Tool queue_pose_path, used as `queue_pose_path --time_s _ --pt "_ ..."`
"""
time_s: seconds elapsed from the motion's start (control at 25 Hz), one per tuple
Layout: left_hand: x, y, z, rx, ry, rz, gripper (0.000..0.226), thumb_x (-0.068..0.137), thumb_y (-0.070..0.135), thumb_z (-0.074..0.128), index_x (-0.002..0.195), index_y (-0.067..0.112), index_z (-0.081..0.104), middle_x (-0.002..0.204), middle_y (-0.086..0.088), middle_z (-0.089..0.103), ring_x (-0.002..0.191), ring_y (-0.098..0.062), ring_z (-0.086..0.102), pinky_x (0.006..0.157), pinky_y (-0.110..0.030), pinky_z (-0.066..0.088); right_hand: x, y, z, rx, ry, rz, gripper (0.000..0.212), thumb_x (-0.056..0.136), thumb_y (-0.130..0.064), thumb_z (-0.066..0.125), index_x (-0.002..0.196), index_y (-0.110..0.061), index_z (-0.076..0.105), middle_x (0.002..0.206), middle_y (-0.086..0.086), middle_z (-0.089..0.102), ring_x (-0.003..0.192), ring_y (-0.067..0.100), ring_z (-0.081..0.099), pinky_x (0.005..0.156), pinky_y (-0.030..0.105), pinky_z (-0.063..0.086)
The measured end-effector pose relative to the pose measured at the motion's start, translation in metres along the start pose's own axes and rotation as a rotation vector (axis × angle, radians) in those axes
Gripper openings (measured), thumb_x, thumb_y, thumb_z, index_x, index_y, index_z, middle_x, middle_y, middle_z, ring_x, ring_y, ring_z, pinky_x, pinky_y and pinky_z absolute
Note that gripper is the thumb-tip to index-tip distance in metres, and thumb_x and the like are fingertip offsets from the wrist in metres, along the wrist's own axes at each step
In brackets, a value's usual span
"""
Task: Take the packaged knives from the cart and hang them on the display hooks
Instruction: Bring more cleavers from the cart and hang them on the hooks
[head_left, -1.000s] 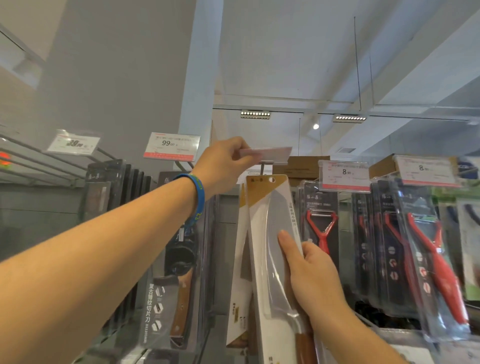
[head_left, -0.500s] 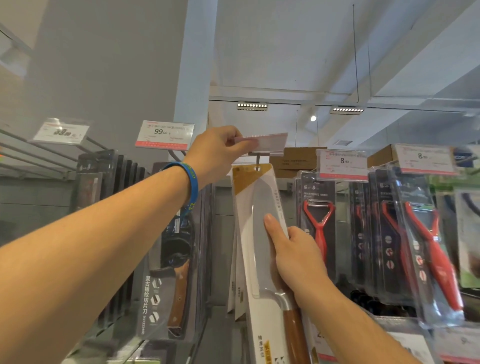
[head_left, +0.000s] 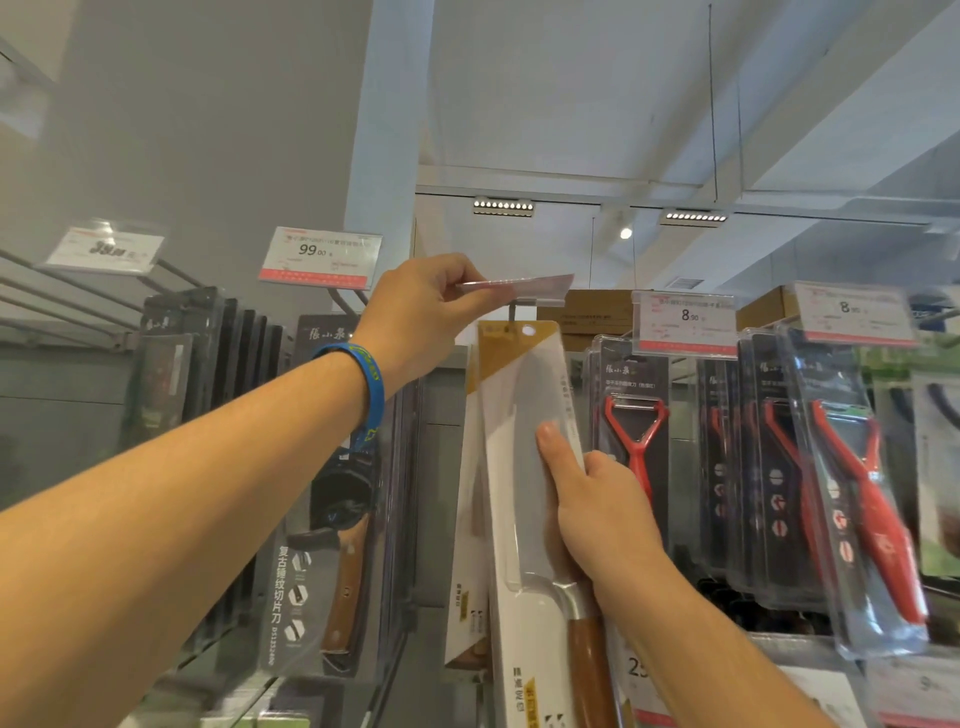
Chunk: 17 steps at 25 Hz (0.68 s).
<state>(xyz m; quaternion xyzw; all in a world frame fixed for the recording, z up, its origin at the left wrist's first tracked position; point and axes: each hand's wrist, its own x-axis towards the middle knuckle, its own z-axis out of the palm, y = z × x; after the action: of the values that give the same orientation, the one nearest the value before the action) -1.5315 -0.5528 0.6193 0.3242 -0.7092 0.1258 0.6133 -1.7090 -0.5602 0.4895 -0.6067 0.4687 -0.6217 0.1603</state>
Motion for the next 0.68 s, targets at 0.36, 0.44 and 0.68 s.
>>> queue_pose_path --time_s 0.36,0.44,0.68 --pt "-0.001 0.001 0.002 0.044 0.001 0.028 0.022 0.089 0.051 0.064 0.09 0.029 0.066 0.076 0.014 0.061 0.07 -0.005 0.055 0.058 -0.018 0.038 0.005 -0.009 -0.004 0.016 -0.13 0.12 0.06 0.091 -0.077 0.042 0.097 -0.02 0.062 0.091 0.0 0.069 0.081 0.017 0.066 0.061 0.028 0.048" --pt "0.001 0.002 -0.002 0.051 -0.019 0.018 0.026 0.088 0.053 0.064 0.09 0.027 0.068 0.07 0.014 0.058 0.063 -0.004 0.051 0.053 -0.016 0.036 0.006 -0.015 -0.013 -0.016 -0.156 0.142 0.06 0.091 -0.076 0.044 0.101 -0.021 0.063 0.092 0.0 0.07 0.082 0.018 0.067 0.058 0.027 0.046" --pt "0.009 0.018 -0.01 0.138 -0.07 0.014 0.026 0.086 0.055 0.067 0.078 0.03 0.063 0.066 0.012 0.057 0.056 -0.005 0.046 0.043 -0.01 0.032 0.003 -0.025 -0.018 -0.15 -0.163 0.026 0.065 0.092 -0.074 0.046 0.104 -0.014 0.068 0.094 0.005 0.071 0.086 0.023 0.068 0.088 0.045 0.057"
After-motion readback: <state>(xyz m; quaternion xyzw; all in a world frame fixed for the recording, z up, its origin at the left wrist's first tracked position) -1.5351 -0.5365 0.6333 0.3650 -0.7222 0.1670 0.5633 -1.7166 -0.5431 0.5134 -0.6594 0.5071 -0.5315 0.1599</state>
